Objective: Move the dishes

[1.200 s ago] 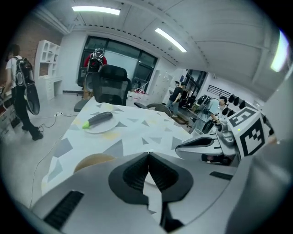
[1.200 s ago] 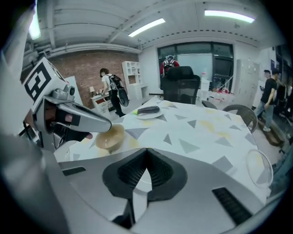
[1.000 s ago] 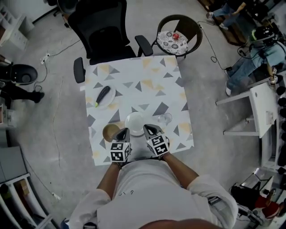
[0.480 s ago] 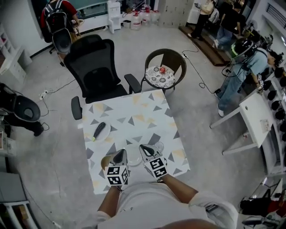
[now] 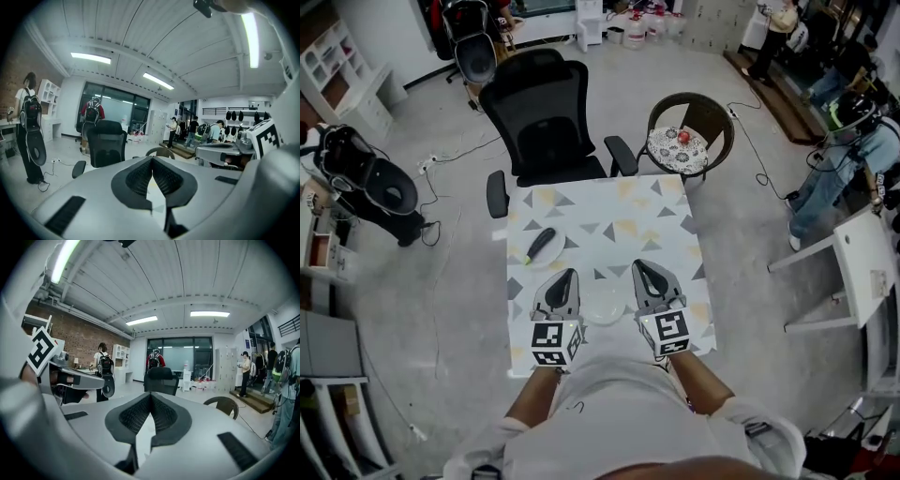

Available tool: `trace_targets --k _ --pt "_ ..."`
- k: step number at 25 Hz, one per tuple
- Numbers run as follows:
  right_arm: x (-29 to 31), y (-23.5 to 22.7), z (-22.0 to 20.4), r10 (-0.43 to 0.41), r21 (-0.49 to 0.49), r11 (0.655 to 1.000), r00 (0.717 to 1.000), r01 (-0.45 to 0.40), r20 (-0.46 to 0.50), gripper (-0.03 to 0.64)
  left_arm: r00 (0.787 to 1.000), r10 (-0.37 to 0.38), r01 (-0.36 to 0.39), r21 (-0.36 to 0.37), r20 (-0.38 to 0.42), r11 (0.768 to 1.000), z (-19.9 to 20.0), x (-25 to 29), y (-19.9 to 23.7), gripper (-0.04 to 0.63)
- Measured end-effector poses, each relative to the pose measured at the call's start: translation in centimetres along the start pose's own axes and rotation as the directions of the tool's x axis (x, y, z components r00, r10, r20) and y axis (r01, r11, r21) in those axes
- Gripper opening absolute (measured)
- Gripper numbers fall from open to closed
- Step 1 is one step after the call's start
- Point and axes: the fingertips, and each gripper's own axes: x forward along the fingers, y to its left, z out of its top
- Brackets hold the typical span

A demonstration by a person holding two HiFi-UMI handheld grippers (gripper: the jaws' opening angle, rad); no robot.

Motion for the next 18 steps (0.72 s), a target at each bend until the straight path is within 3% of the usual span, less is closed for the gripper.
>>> trace_targets --k 5,18 --pt "0.1 -0.8 2.2 -0.024 -0.019 1.000 0.998 0.025 0.060 -0.003 0.995 -0.012 0.005 0.072 0.097 0.997 3.9 -0.7 -1.1 0.018" --pt "-0.7 -0.6 2.7 -0.036 -0.045 0.998 0.997 0.039 0.069 -0.003 0.992 0.031 -0.037 0.052 0.119 0.998 3.8 -1.5 -1.1 0.018"
